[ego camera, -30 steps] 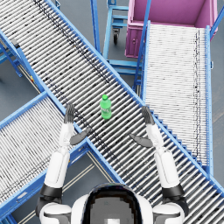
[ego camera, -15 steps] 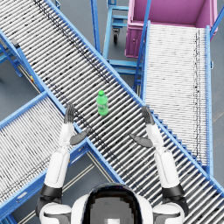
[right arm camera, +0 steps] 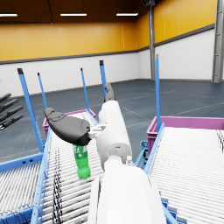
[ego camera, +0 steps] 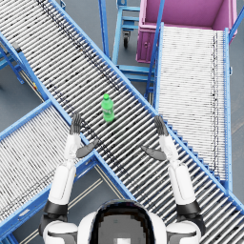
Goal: Pick up the oil and place it on the left assembly line, put the cola on the right, and keep Sprite still
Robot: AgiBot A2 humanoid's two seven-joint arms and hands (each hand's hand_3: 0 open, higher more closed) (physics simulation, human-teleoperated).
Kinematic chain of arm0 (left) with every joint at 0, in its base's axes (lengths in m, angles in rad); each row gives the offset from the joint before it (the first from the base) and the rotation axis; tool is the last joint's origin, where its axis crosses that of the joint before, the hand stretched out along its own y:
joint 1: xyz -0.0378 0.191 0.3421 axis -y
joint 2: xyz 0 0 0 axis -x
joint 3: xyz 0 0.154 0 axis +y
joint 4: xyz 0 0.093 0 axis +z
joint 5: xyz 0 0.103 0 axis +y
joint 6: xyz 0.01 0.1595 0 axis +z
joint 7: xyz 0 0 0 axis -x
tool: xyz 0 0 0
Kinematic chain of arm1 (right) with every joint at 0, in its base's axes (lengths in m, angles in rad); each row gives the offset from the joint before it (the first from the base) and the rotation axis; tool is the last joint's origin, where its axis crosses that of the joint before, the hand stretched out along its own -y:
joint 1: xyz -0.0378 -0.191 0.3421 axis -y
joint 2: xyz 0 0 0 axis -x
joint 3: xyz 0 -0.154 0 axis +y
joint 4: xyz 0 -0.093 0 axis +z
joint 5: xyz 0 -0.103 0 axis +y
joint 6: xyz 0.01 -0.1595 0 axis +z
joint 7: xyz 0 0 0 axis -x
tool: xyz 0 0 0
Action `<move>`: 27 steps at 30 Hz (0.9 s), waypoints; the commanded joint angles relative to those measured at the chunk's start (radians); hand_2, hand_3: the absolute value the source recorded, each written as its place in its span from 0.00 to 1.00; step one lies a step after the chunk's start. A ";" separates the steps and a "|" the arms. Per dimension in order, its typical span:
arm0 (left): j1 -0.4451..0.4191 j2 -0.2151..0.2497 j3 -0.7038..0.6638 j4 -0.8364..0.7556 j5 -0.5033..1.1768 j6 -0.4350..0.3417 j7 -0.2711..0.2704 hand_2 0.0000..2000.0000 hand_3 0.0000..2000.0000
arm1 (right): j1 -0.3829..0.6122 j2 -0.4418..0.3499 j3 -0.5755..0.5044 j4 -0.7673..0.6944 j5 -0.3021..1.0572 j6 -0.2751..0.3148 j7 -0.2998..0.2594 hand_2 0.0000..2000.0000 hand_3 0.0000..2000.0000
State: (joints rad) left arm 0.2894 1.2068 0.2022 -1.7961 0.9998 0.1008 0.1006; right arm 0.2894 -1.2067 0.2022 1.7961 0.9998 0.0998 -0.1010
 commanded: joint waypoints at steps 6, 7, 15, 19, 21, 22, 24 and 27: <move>0.000 0.000 0.000 0.000 0.000 0.000 0.000 0.00 0.00 | 0.000 0.000 0.000 0.000 0.000 0.000 0.000 0.00 0.00; 0.000 0.000 0.000 0.000 0.000 0.000 0.000 0.00 0.00 | 0.000 0.000 0.000 0.000 0.000 0.000 0.000 0.00 0.00; 0.000 0.000 0.000 0.000 0.000 0.000 0.000 0.00 0.00 | 0.000 0.000 0.000 0.000 0.000 0.000 0.000 0.00 0.00; 0.000 0.000 0.000 0.000 0.000 0.000 0.000 0.00 0.00 | 0.000 0.000 0.000 0.000 0.000 0.000 0.000 0.00 0.00; 0.000 0.000 0.000 0.000 0.000 0.000 0.000 0.00 0.00 | 0.000 0.000 0.000 0.000 0.000 0.000 0.000 0.00 0.00; 0.000 0.000 0.000 0.000 0.000 0.000 0.000 0.00 0.00 | 0.000 0.000 0.000 0.000 0.000 0.000 0.000 0.00 0.00; 0.000 0.000 0.000 0.000 0.000 0.000 0.000 0.00 0.00 | 0.000 0.000 0.000 0.000 0.000 0.000 0.000 0.00 0.00; 0.000 0.000 0.000 0.000 0.000 0.000 0.000 0.00 0.00 | 0.000 0.000 0.000 0.000 0.000 0.000 0.000 0.00 0.00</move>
State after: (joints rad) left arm 0.2894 1.2068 0.2022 -1.7961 0.9998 0.1008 0.1006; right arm 0.2894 -1.2067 0.2022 1.7961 0.9998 0.0998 -0.1010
